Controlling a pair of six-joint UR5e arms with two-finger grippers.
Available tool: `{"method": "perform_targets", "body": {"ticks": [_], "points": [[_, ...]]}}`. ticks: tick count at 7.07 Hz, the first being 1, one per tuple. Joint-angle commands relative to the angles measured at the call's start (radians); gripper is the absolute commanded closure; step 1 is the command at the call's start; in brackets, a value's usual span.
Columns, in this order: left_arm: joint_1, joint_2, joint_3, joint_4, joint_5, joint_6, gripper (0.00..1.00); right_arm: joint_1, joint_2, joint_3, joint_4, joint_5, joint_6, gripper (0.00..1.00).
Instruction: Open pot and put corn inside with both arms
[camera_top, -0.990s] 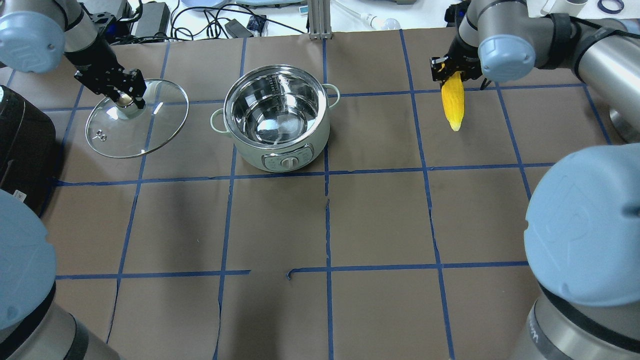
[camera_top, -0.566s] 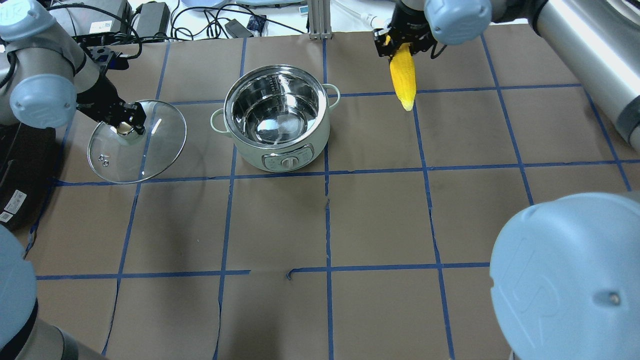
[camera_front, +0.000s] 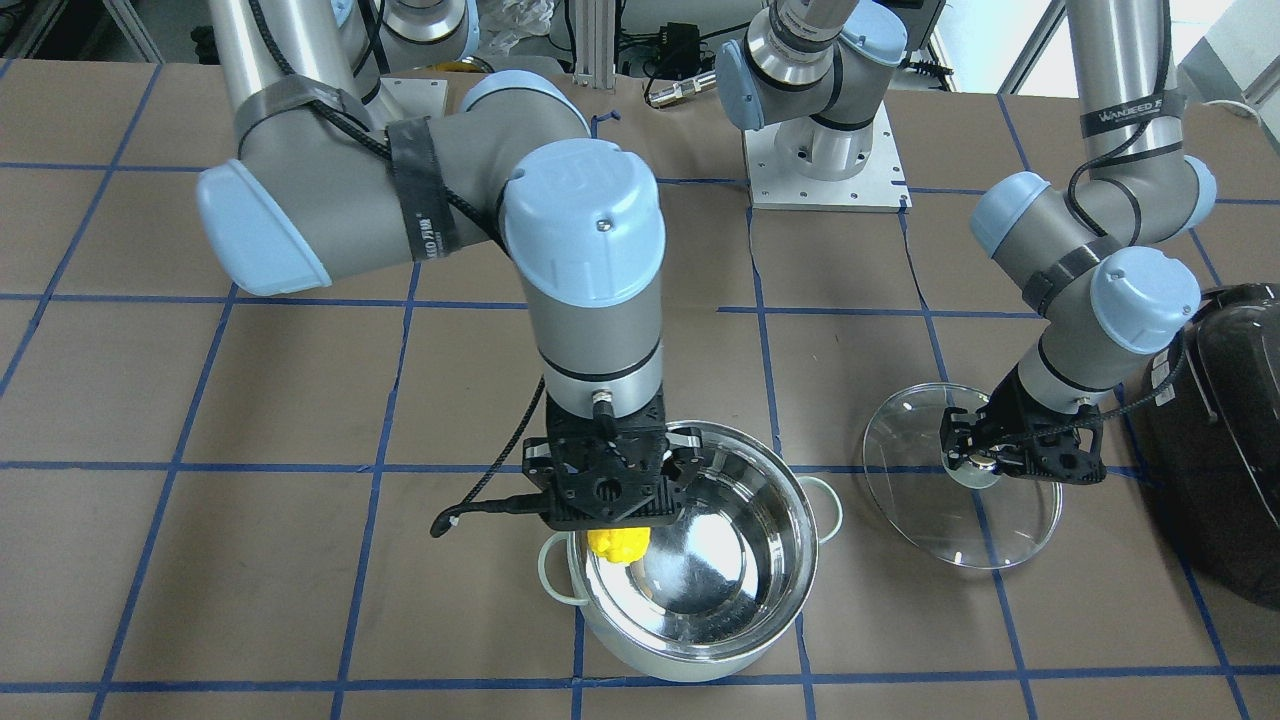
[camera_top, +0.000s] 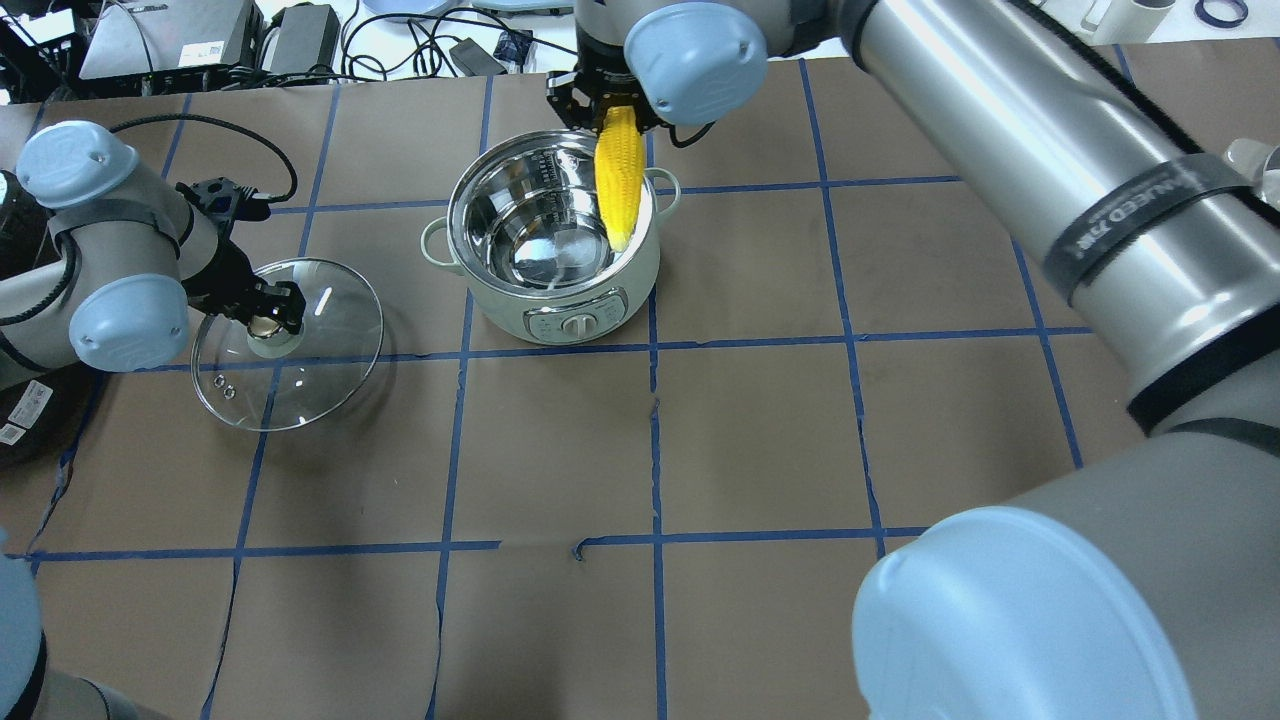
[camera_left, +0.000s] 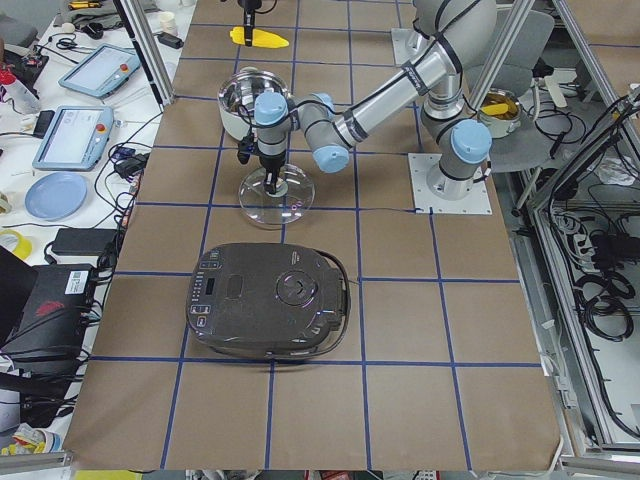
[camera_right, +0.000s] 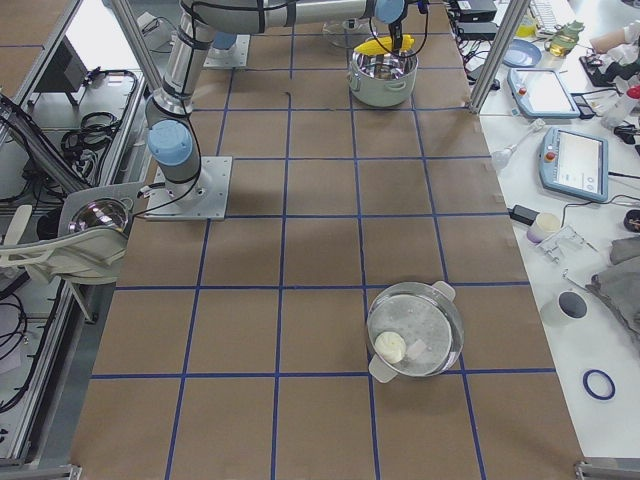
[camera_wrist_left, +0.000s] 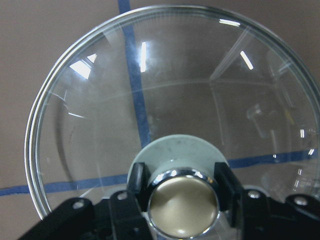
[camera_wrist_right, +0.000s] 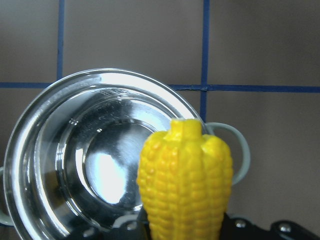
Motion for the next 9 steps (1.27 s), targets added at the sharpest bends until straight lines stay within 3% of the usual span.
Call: {"method": "perform_targets", "body": {"ticks": [1, 5, 6, 8, 9], "points": [[0.009, -0.001, -0.042, 0.068, -0.007, 0.0, 1.0, 0.05, 0.095, -0.144, 0.004, -0.029, 0.039, 0.67], [0.01, -0.01, -0.035, 0.07, -0.004, 0.0, 0.98, 0.093, 0.192, -0.149, -0.054, -0.02, 0.145, 0.64], [0.01, -0.01, -0.03, 0.07, 0.001, 0.004, 0.01, 0.094, 0.197, -0.149, -0.059, -0.02, 0.146, 0.59], [0.009, -0.005, -0.026, 0.058, 0.007, 0.003, 0.0, 0.093, 0.21, -0.145, -0.097, -0.02, 0.145, 0.37], [0.009, -0.001, 0.003, 0.033, 0.007, -0.002, 0.0, 0.093, 0.203, -0.143, -0.096, -0.02, 0.122, 0.0]]}}
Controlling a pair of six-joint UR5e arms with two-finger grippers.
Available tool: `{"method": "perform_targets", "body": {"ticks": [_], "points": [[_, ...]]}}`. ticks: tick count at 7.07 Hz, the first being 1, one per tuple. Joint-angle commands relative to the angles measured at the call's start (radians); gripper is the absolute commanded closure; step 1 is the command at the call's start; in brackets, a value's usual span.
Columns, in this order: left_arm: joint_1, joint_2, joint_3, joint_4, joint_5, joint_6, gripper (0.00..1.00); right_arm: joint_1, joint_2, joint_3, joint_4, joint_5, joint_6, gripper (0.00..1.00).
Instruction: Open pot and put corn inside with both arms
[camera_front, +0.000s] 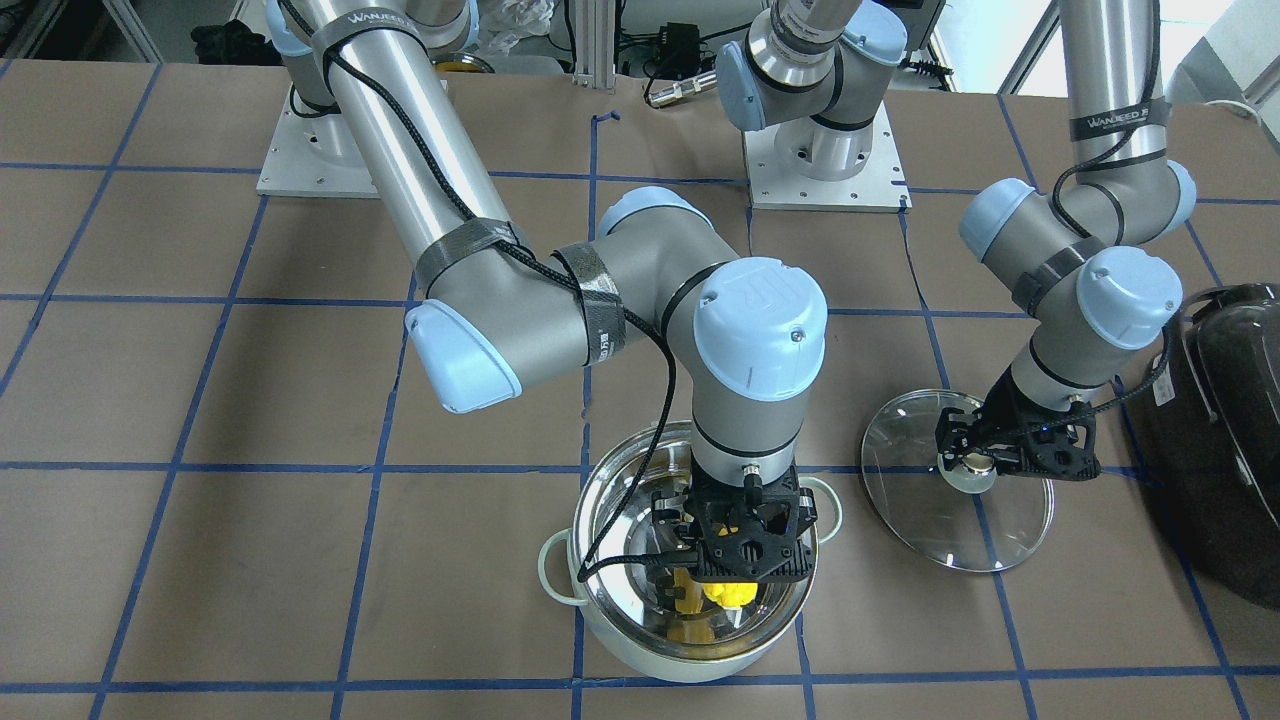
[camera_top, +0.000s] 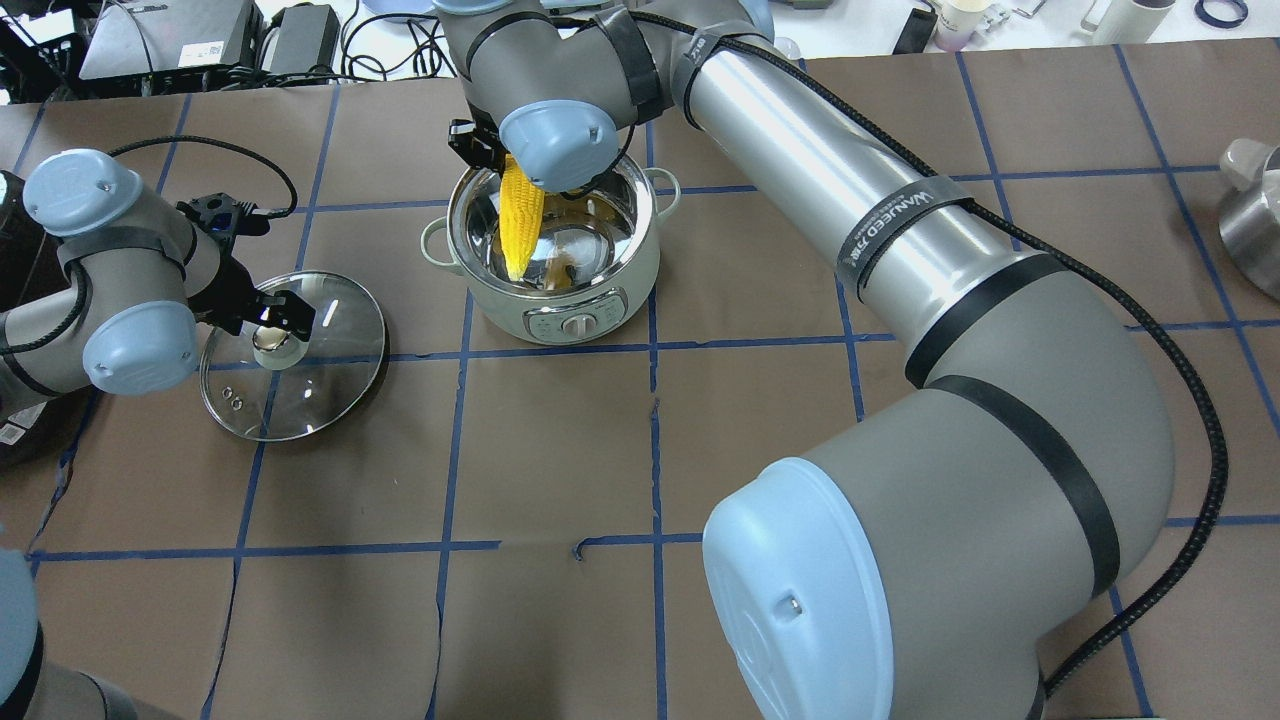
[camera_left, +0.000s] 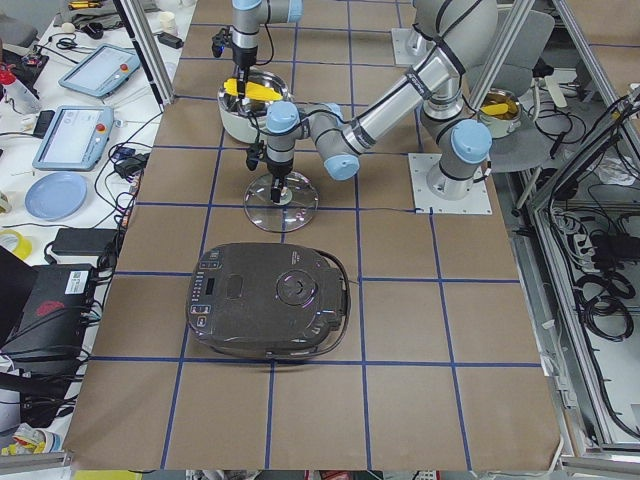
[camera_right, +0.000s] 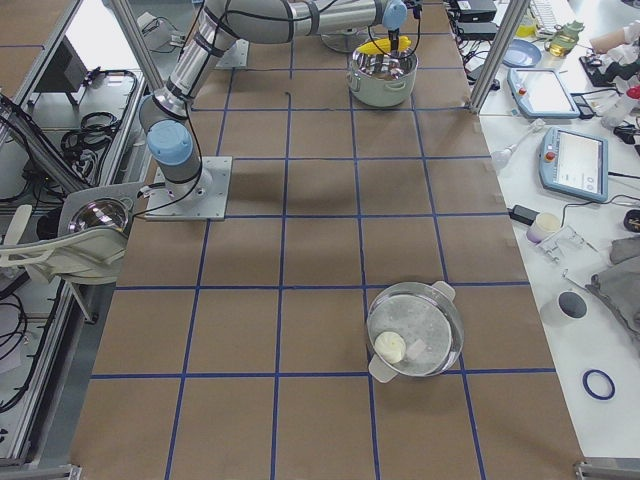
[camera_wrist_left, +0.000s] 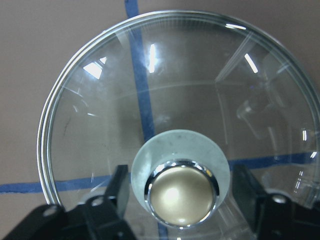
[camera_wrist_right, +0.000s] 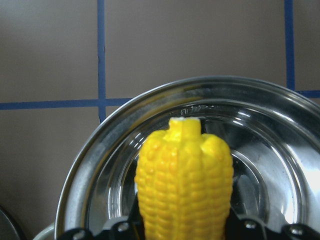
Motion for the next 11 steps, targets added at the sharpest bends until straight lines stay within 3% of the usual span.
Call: {"method": "perform_targets", "body": {"ticks": [1, 3, 4, 5, 6, 8, 10, 11], "points": [[-0.013, 0.015, 0.097, -0.151, 0.003, -0.015, 0.0, 0.0, -0.02, 0.021, 0.001, 0.0, -0.048, 0.0], [-0.046, 0.061, 0.304, -0.505, 0.0, -0.068, 0.0, -0.006, -0.058, 0.067, 0.001, 0.0, -0.054, 0.0], [-0.088, 0.09, 0.365, -0.601, -0.008, -0.081, 0.0, -0.023, -0.089, 0.071, 0.015, 0.002, -0.065, 0.0], [-0.137, 0.141, 0.418, -0.719, -0.008, -0.138, 0.0, -0.078, -0.145, 0.071, 0.086, 0.003, -0.145, 0.0], [-0.196, 0.184, 0.45, -0.791, -0.006, -0.244, 0.0, -0.171, -0.237, 0.074, 0.238, 0.015, -0.257, 0.0], [-0.309, 0.261, 0.456, -0.821, 0.001, -0.344, 0.0, -0.334, -0.389, 0.126, 0.406, 0.032, -0.374, 0.0], [-0.376, 0.305, 0.464, -0.844, -0.008, -0.522, 0.0, -0.502, -0.581, 0.342, 0.414, 0.035, -0.569, 0.0], [-0.401, 0.327, 0.47, -0.85, -0.005, -0.523, 0.0, -0.527, -0.685, 0.458, 0.402, 0.034, -0.591, 0.0]]}}
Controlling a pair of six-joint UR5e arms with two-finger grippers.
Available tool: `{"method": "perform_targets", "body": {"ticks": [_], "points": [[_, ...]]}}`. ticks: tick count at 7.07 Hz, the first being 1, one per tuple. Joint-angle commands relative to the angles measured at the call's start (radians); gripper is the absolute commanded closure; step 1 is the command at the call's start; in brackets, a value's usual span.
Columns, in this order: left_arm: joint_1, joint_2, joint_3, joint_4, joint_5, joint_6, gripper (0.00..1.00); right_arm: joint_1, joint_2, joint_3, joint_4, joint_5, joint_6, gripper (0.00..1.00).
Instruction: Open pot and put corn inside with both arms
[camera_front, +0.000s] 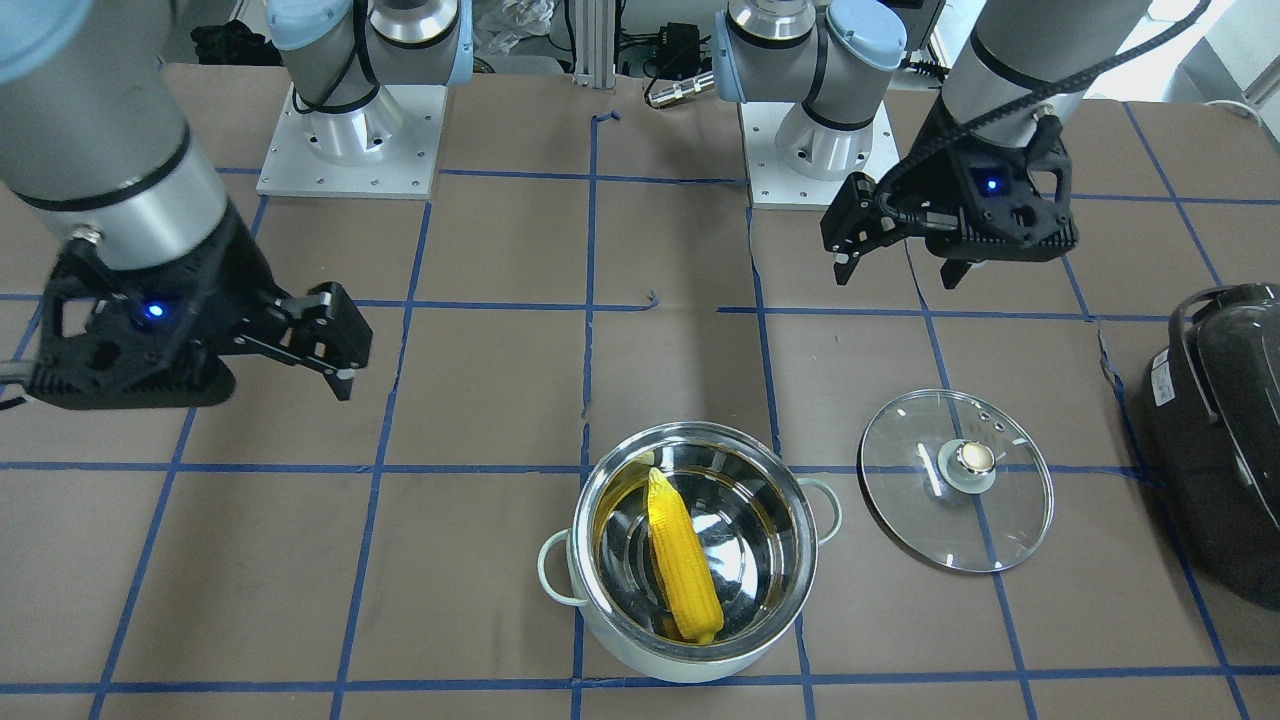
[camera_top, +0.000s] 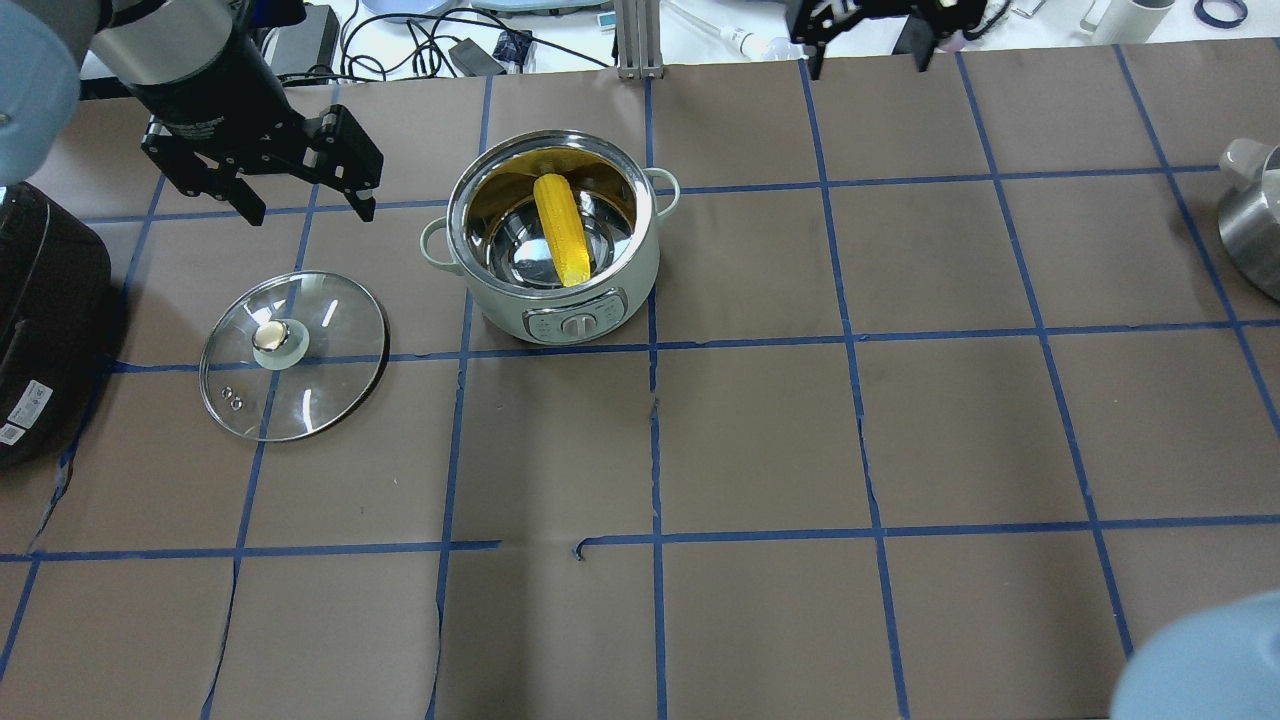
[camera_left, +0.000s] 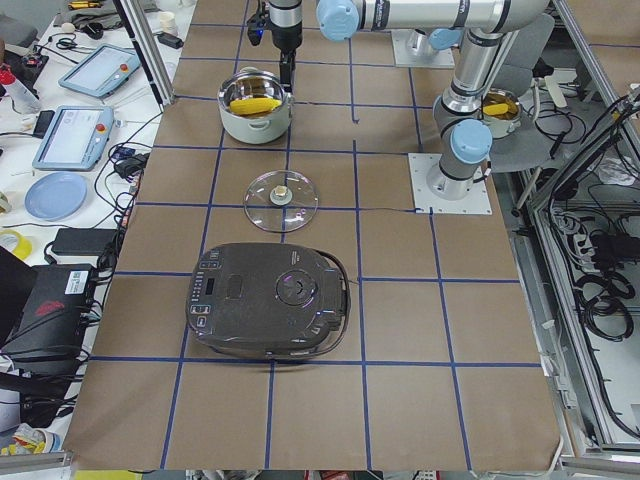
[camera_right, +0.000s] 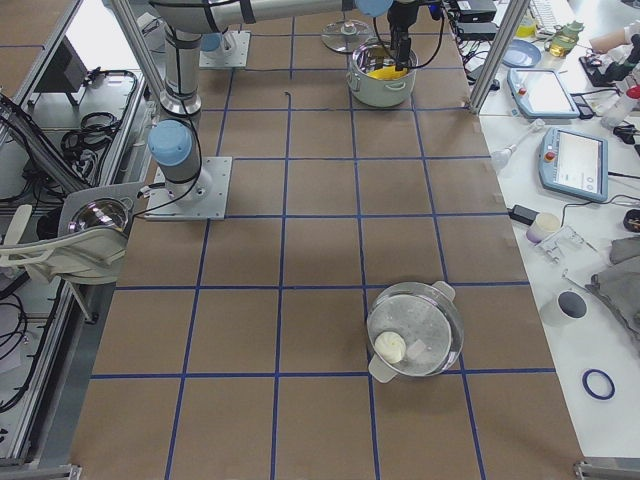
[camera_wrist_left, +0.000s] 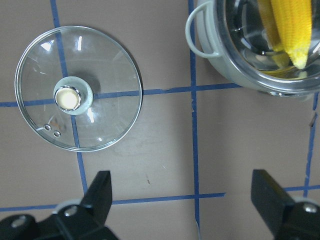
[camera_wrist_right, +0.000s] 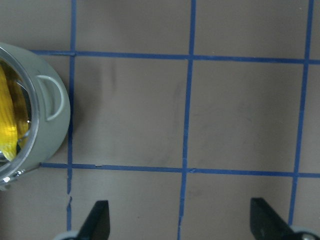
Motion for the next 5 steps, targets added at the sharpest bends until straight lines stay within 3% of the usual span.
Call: {"method": "perform_targets", "body": {"ticks": [1, 5], "points": [[-0.047, 0.046, -0.004, -0.009, 0.005, -0.063, 0.0, -0.059, -0.212, 0.226, -0.014, 0.006, -0.058, 0.0], [-0.046, 0.008, 0.058, -0.012, 0.017, -0.08, 0.0, 0.074, -0.242, 0.247, -0.013, 0.003, 0.021, 0.0]]}}
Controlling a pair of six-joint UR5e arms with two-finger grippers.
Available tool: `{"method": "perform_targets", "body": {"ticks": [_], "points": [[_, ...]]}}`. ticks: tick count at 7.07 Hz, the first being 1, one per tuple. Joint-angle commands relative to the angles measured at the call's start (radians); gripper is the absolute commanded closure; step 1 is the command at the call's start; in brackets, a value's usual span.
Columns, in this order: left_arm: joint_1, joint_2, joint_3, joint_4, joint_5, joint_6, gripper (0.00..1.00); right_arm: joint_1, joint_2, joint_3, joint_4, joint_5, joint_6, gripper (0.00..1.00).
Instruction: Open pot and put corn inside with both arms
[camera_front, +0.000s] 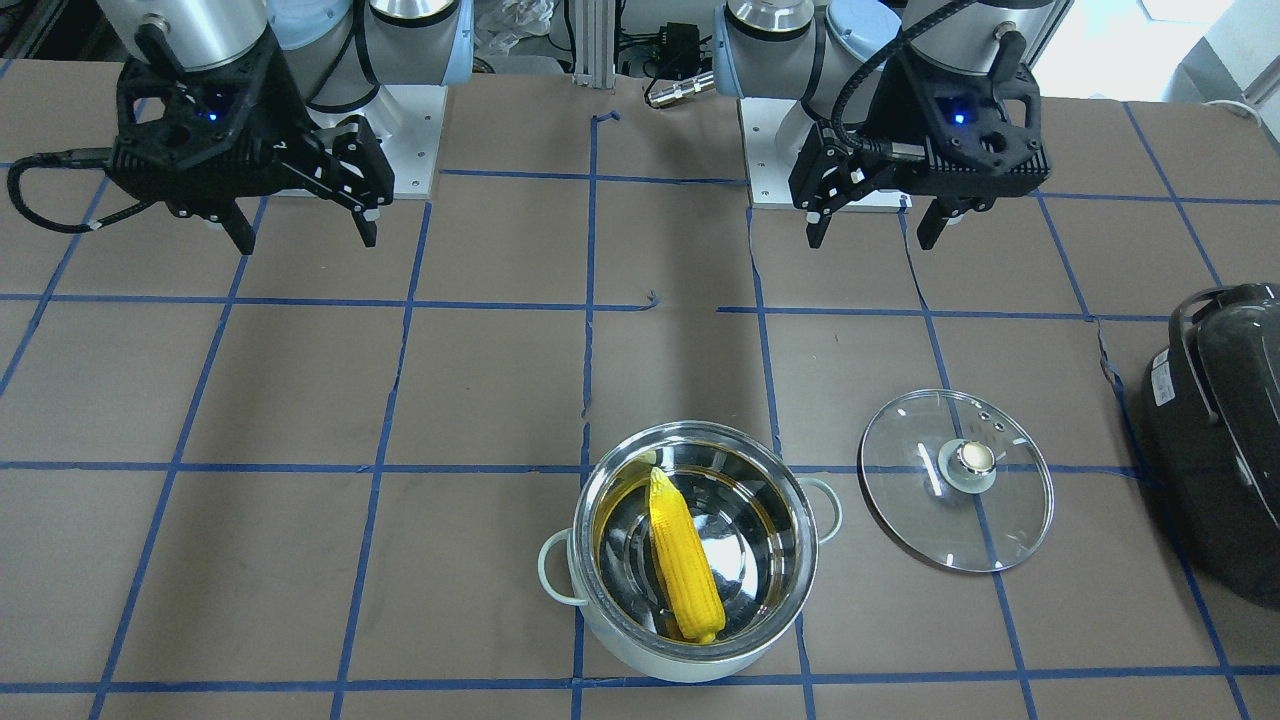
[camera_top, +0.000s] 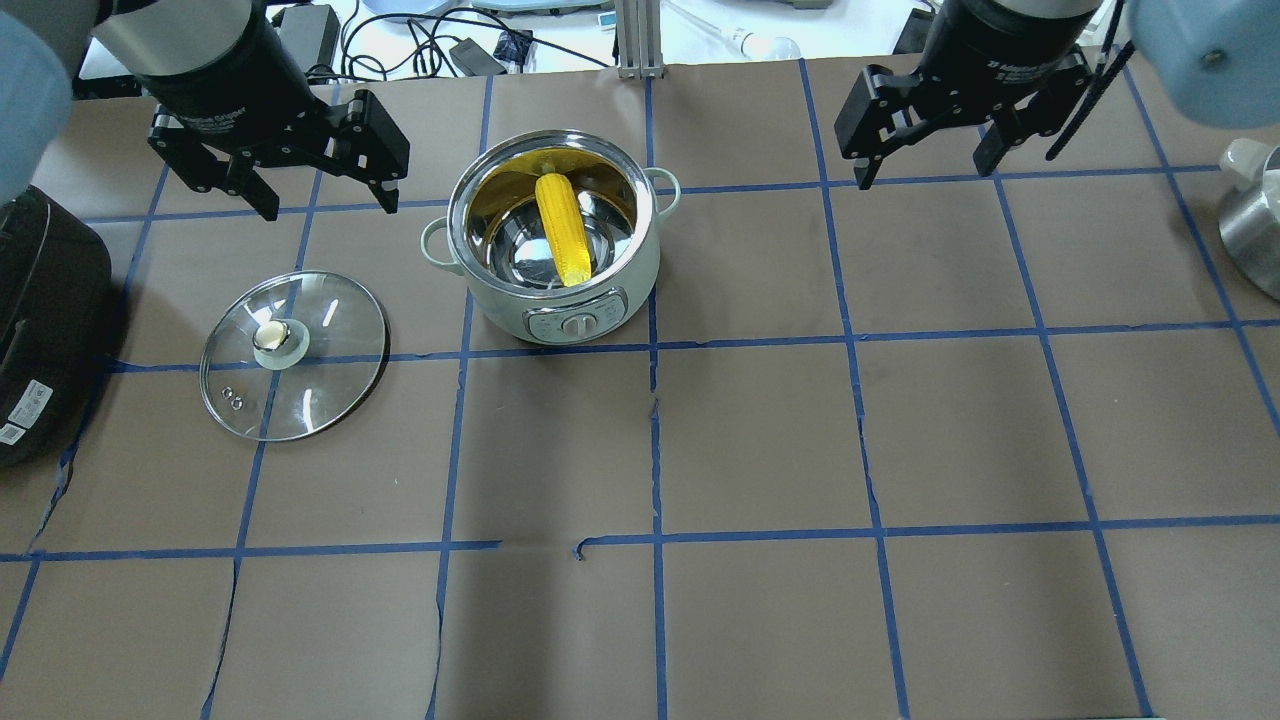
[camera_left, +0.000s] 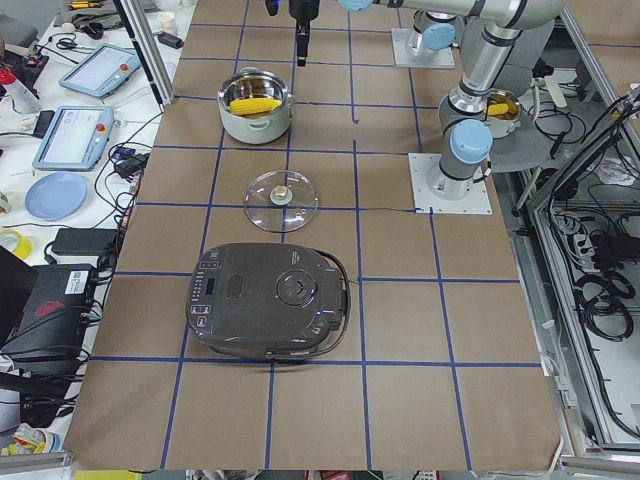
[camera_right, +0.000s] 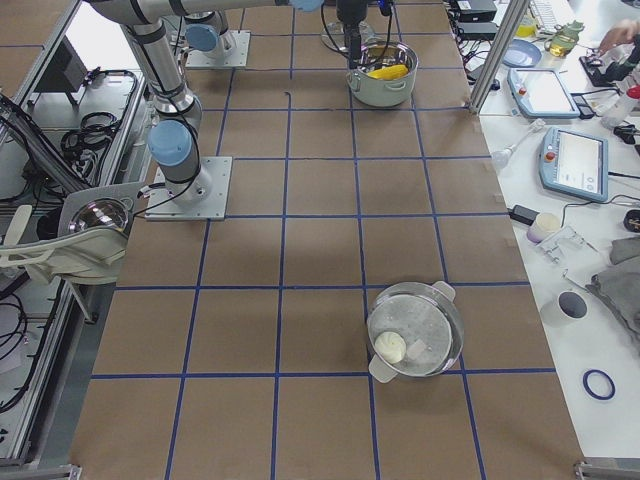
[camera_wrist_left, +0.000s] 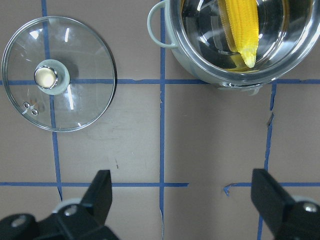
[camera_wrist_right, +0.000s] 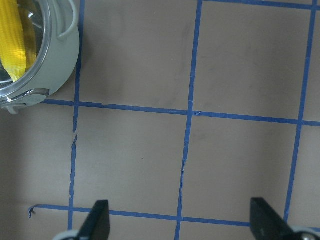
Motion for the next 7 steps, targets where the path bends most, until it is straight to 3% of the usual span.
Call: {"method": "perform_targets", "body": {"ticks": [1, 7], "points": [[-0.002, -0.028, 0.041, -0.003, -0.004, -0.095, 0.0, 0.017, 0.007, -0.012, -0.004, -0.012, 0.013, 0.0], [-0.007, -0.019, 0.025, 0.006, -0.001, -0.073, 0.0, -0.022, 0.011, -0.001, -0.027, -0.022, 0.024, 0.0]]}}
